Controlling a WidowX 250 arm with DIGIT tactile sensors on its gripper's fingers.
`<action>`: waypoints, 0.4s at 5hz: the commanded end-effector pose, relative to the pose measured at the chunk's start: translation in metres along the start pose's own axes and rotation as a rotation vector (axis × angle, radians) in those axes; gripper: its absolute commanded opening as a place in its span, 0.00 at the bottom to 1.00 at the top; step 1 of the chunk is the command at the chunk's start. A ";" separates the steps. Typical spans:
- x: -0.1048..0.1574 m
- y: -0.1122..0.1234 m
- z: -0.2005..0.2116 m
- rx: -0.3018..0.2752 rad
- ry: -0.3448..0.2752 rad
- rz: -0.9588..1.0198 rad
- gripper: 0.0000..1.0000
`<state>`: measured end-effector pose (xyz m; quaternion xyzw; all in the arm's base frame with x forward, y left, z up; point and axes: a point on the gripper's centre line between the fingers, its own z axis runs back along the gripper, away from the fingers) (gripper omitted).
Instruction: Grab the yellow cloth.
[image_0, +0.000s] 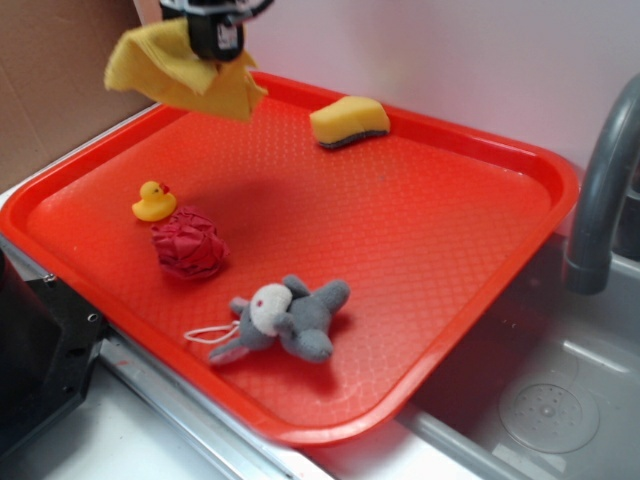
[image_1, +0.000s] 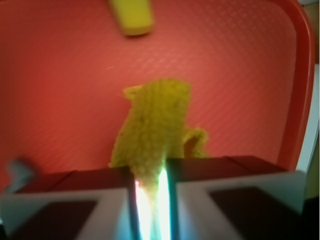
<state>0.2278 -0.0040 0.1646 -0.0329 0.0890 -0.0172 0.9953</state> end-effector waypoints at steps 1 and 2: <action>-0.036 -0.035 0.030 -0.007 -0.180 0.073 0.00; -0.031 -0.022 0.029 -0.059 -0.146 0.129 0.00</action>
